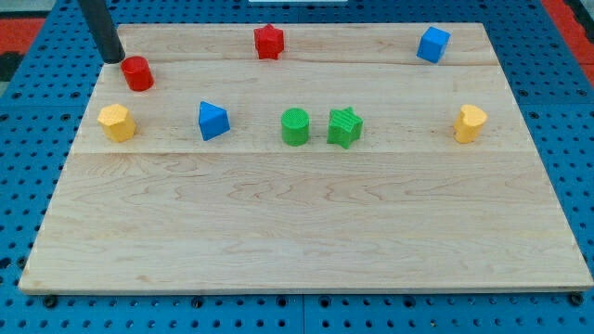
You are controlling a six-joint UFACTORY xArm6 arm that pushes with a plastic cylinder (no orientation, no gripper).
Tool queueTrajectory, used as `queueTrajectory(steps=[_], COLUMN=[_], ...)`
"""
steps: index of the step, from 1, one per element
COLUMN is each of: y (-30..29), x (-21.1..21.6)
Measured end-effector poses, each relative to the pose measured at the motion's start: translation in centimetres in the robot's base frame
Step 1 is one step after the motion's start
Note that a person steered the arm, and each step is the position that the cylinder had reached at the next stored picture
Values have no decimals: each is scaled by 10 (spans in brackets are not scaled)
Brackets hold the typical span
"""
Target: Move the red circle diagonally to the top right of the yellow hexagon
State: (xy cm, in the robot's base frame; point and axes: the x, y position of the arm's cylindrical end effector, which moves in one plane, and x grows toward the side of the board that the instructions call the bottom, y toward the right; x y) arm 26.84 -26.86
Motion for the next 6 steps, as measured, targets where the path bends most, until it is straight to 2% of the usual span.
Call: queueTrajectory(steps=[2,4,5,6], y=[9,14,47,62], x=[67,-1,16,64])
